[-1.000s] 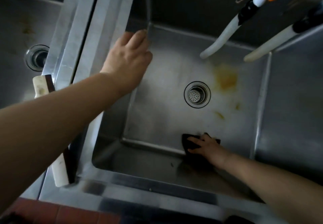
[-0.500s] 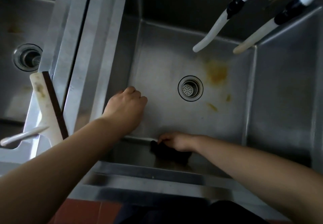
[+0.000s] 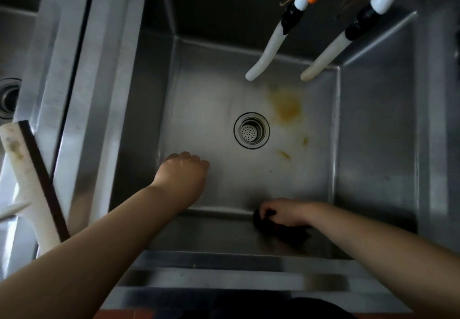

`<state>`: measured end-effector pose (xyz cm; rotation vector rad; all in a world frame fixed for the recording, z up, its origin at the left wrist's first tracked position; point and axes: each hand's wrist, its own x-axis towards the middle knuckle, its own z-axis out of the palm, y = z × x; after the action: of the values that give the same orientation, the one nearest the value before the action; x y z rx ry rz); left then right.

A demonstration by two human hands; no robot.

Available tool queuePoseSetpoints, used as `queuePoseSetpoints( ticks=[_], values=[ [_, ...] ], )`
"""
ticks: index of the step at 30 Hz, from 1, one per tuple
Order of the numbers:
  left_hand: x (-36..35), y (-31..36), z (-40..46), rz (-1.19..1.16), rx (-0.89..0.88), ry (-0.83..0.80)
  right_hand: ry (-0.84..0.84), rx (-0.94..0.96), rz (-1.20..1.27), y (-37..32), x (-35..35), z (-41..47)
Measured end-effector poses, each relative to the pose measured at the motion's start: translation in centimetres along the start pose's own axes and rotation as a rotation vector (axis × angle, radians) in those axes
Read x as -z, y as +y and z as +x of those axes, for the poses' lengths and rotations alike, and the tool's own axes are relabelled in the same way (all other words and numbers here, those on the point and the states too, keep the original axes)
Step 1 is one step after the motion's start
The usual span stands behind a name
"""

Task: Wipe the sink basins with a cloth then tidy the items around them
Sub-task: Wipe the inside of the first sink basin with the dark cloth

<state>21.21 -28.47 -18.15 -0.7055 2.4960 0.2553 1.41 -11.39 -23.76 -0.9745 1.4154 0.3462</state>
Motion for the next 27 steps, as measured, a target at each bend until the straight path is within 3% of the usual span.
queuePoseSetpoints(
  ticks=[2,5,9,11,14,22,27],
  values=[
    [-0.1,0.7,0.7,-0.003,-0.010,-0.026,0.065,-0.071,-0.084,3.3,0.5,-0.5],
    [-0.4,1.9,2.2,0.015,-0.020,-0.085,0.305,-0.092,-0.198,6.6,1.5,-1.1],
    [-0.9,4.1,4.5,0.020,-0.015,-0.183,0.624,0.211,-0.430,6.9,2.3,-0.1],
    [-1.1,5.3,5.8,-0.012,0.012,-0.215,0.535,0.323,-0.523,6.5,1.7,1.5],
    [-1.6,7.0,7.5,-0.076,0.103,-0.240,0.336,0.313,-0.753,7.1,0.0,4.5],
    [-3.5,10.5,11.2,-0.112,0.284,-0.251,0.645,0.180,-0.716,9.5,6.7,8.5],
    [-3.7,12.1,12.5,-0.086,0.314,-0.256,0.687,0.028,-0.604,10.0,12.4,9.1]
  ],
)
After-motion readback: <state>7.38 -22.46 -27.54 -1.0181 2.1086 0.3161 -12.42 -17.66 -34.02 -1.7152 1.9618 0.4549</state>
